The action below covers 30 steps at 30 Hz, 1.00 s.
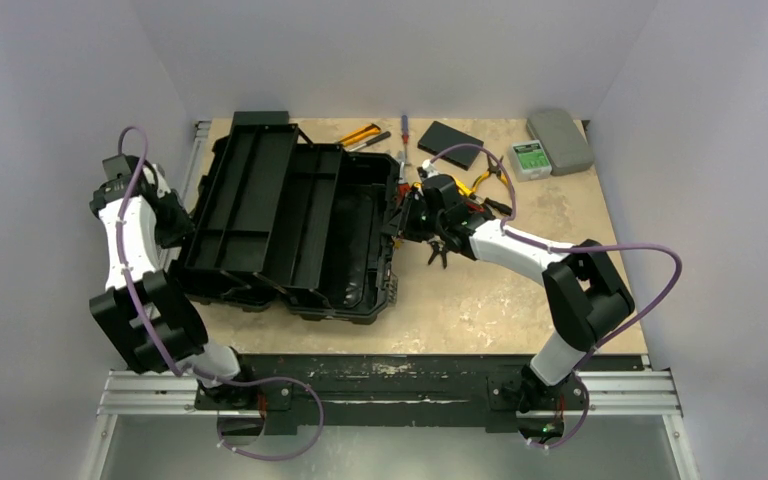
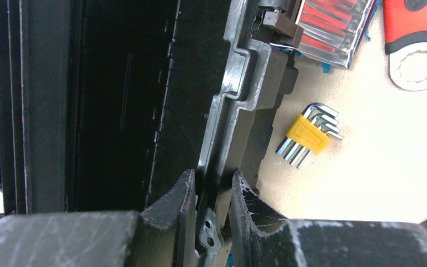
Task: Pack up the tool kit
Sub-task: Open the toolbox at the center of the board.
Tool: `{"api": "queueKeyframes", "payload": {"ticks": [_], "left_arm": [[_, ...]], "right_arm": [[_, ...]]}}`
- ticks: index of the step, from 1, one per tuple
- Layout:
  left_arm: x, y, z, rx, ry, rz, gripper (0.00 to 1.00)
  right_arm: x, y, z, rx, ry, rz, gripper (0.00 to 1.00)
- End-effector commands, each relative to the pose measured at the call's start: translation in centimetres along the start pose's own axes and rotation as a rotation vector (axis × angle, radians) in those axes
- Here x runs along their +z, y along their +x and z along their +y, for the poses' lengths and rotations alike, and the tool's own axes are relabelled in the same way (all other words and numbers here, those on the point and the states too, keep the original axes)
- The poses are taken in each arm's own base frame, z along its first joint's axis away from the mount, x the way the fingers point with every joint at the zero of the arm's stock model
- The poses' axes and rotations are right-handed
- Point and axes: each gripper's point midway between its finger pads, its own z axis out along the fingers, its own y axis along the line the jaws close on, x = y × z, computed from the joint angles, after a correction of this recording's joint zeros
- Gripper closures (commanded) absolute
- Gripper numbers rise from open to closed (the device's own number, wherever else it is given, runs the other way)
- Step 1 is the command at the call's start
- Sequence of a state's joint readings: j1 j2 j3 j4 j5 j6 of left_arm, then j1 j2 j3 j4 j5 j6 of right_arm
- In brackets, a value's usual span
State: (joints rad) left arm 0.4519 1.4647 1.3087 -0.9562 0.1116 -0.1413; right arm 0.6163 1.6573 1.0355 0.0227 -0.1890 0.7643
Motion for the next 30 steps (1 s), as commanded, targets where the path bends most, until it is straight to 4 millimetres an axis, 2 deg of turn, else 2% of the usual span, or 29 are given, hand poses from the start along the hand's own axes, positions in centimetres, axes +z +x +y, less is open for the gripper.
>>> {"api": "queueKeyframes", "payload": {"ticks": [1, 4, 5, 6, 8, 10, 11, 13, 17, 20, 23, 26, 30], "left_arm": [[0.7, -0.5, -8.2, -0.205, 0.497, 0.108, 1.00], [0.9, -0.8, -7.8, -0.229, 0.491, 0.114, 1.00], [0.6, -0.6, -7.6, -0.237, 0.480, 0.121, 0.96], [0.0, -0.6, -7.4, -0.231, 0.462, 0.109, 0.81], [-1.9, -1.3, -6.6, -0.215, 0.396, 0.028, 0.46], [-4.1, -2.4, -5.9, -0.201, 0.342, -0.050, 0.31], [-5.0, -2.8, -6.0, -0.200, 0.344, -0.075, 0.26], [-6.7, -3.6, -6.3, -0.203, 0.349, -0.121, 0.10], [-10.8, -5.2, -6.9, -0.203, 0.365, -0.259, 0.00], [-14.3, -5.6, -7.6, -0.175, 0.392, -0.360, 0.00], [-17.7, -5.3, -9.4, -0.109, 0.437, -0.444, 0.00], [-19.5, -4.4, -11.5, -0.017, 0.448, -0.481, 0.00], [-20.4, -3.2, -14.1, 0.052, 0.511, -0.467, 0.00]], "right_arm": [[0.1, 0.8, 3.4, -0.046, -0.143, 0.063, 1.00], [0.1, 1.0, 3.3, -0.046, -0.145, 0.069, 1.00], [0.1, 1.1, 3.2, -0.046, -0.143, 0.068, 1.00], [0.1, 1.1, 3.1, -0.048, -0.140, 0.068, 1.00], [0.2, 1.2, 3.0, -0.047, -0.135, 0.068, 1.00], [0.3, 1.2, 3.1, -0.050, -0.142, 0.073, 1.00], [0.3, 1.2, 3.1, -0.052, -0.143, 0.076, 1.00], [0.4, 1.2, 3.1, -0.051, -0.139, 0.077, 1.00], [0.2, 0.9, 3.1, -0.053, -0.135, 0.069, 1.00], [0.1, 0.9, 3.2, -0.054, -0.135, 0.068, 0.98], [0.1, 0.8, 3.2, -0.052, -0.133, 0.064, 0.94], [-0.1, 0.7, 3.3, -0.052, -0.138, 0.060, 0.86], [-0.4, 0.4, 3.5, -0.052, -0.134, 0.047, 0.83]]}}
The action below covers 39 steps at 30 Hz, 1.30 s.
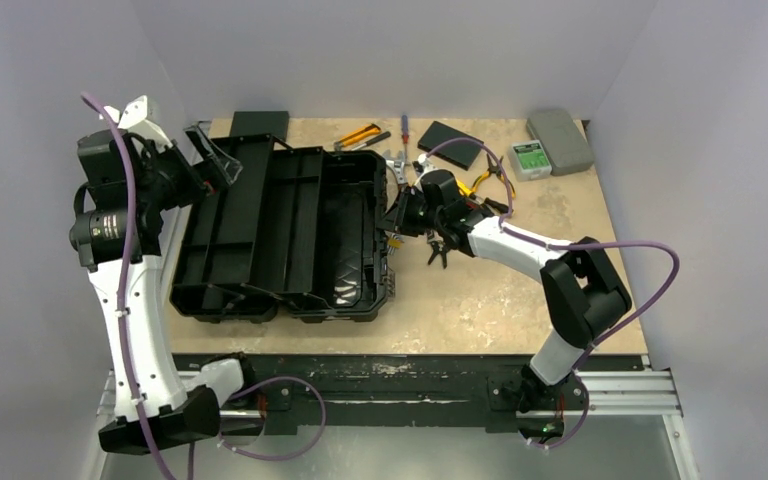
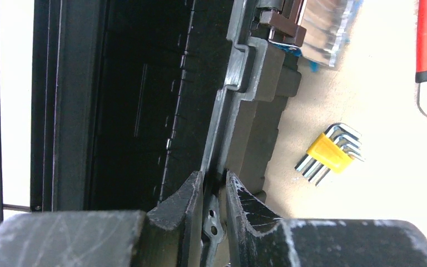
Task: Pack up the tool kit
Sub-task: Open the toolbox at the center of the board, then pick up the pliers at the center of the board.
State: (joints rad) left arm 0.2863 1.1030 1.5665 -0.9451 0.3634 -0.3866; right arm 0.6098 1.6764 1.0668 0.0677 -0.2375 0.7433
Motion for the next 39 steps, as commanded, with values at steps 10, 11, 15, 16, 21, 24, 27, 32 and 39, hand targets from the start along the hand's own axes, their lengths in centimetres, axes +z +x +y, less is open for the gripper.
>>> {"api": "queueKeyframes", "payload": {"ticks": [10, 11, 15, 16, 21, 24, 27, 32, 39], "left_arm": [[0.3, 6.3, -6.3, 0.140, 0.246, 0.210, 0.00], [0.5, 7.2, -6.2, 0.147, 0.246, 0.238, 0.00], [0.7, 10.5, -7.2, 0.208, 0.272, 0.318, 0.00], [0.8, 11.0, -7.1, 0.219, 0.258, 0.328, 0.01], [-0.1, 14.9, -9.2, 0.293, 0.370, 0.430, 0.01], [-0.6, 16.7, -8.6, 0.363, 0.364, 0.460, 0.01], [-1.2, 17.9, -8.6, 0.393, 0.402, 0.448, 0.01], [-1.6, 20.2, -8.7, 0.448, 0.444, 0.432, 0.01], [-1.7, 21.6, -7.5, 0.566, 0.431, 0.418, 0.01]], "right_arm": [[-2.4, 0.3, 2.6, -0.052, -0.051, 0.017, 0.53], [-2.7, 0.0, 2.8, -0.058, -0.050, 0.001, 0.50], [-4.2, -0.7, 2.7, -0.073, -0.012, -0.025, 0.36], [-4.6, -0.9, 2.6, -0.081, -0.002, -0.033, 0.32], [-7.1, -1.4, 1.8, -0.120, 0.065, -0.073, 0.19], [-8.9, -1.3, 0.8, -0.148, 0.122, -0.096, 0.19], [-10.8, -1.2, -0.3, -0.177, 0.172, -0.124, 0.19], [-12.9, -0.4, -2.6, -0.190, 0.255, -0.152, 0.21], [-14.6, 0.1, -5.9, -0.212, 0.389, -0.192, 0.21]]}}
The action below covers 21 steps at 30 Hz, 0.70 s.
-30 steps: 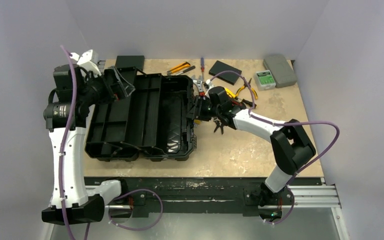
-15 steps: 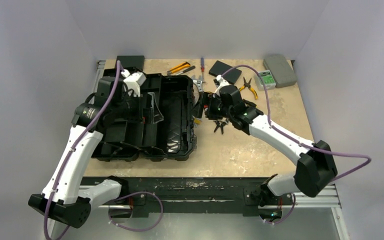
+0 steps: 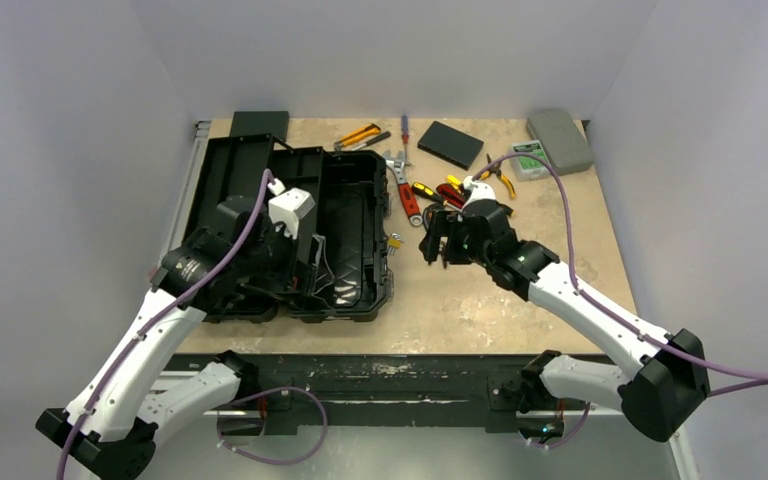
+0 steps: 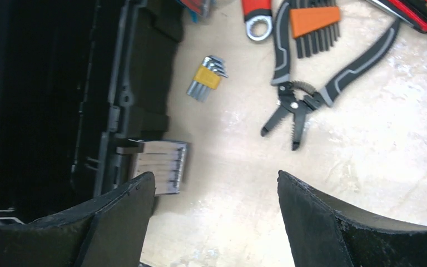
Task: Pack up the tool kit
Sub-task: Pick up the pliers at the center of the board.
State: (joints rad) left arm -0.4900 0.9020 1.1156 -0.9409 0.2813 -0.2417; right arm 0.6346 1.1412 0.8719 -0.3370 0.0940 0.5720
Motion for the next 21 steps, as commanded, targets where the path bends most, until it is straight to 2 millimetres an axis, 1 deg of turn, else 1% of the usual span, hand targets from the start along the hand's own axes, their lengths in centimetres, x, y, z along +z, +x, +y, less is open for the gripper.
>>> {"api": "queueKeyframes", "payload": {"ticks": [1, 3, 5, 10, 14, 17, 21], "left_arm": [[0.1, -0.7, 1.3, 0.097, -0.069, -0.051, 0.01], [-0.1, -0.7, 2.1, 0.108, -0.107, -0.060, 0.01], [-0.2, -0.9, 2.0, 0.114, -0.104, -0.091, 0.01], [-0.9, -1.2, 1.8, 0.120, -0.094, -0.175, 0.01], [-1.5, -1.2, 1.4, 0.134, -0.074, -0.213, 0.01], [-1.8, -0.7, 1.4, 0.143, -0.068, -0.228, 0.01], [-2.0, -0.7, 1.1, 0.145, -0.056, -0.248, 0.01]], "right_arm": [[-0.4, -0.4, -2.5, -0.031, 0.109, -0.056, 0.21], [-0.2, -0.3, -2.5, -0.018, 0.106, -0.063, 0.21], [0.0, -0.2, -2.6, -0.005, 0.105, -0.071, 0.21], [-0.3, -1.5, -2.8, -0.032, 0.118, -0.130, 0.21], [0.0, -2.3, -3.0, -0.046, 0.154, -0.114, 0.21], [0.6, -2.3, -3.7, -0.045, 0.194, -0.099, 0.21], [1.3, -2.7, -5.3, -0.018, 0.247, -0.096, 0.21]]}}
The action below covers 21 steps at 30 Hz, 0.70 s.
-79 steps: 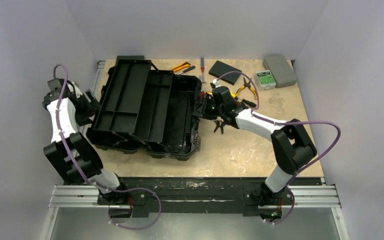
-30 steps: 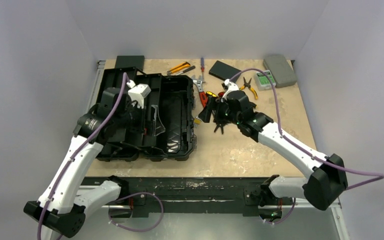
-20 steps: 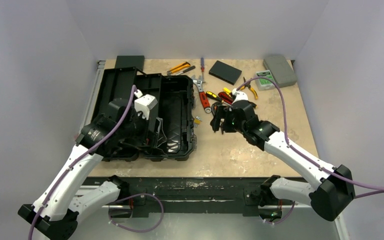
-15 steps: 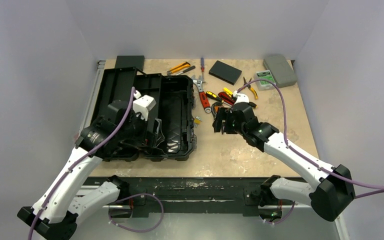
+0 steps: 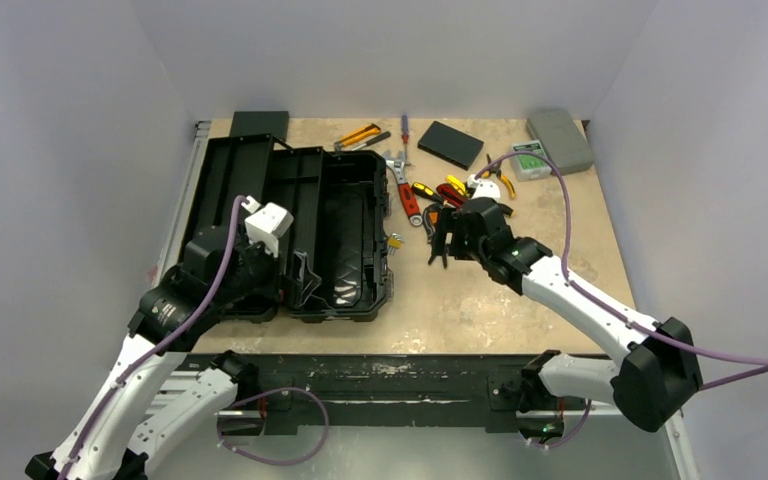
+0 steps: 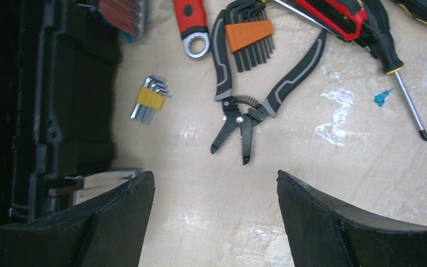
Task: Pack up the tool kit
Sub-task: Pick up the pliers at the center of the board.
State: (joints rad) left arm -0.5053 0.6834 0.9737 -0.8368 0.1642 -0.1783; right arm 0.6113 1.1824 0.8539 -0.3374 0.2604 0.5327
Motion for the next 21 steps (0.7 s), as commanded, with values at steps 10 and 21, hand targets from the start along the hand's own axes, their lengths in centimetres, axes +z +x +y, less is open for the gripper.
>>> {"api": "queueKeyframes", "payload": {"ticks": [10, 21], "left_arm": [[0.3, -0.7, -0.4, 0.024, 0.027, -0.038, 0.01], [0.4, -0.4, 0.0, 0.015, 0.004, -0.021, 0.01]], "right_arm": [[4.7, -3.1, -6.2, 0.175, 0.231, 0.018, 0.27], [9.4, -3.4, -9.2, 0.344, 0.508, 0.070, 0.39]]}}
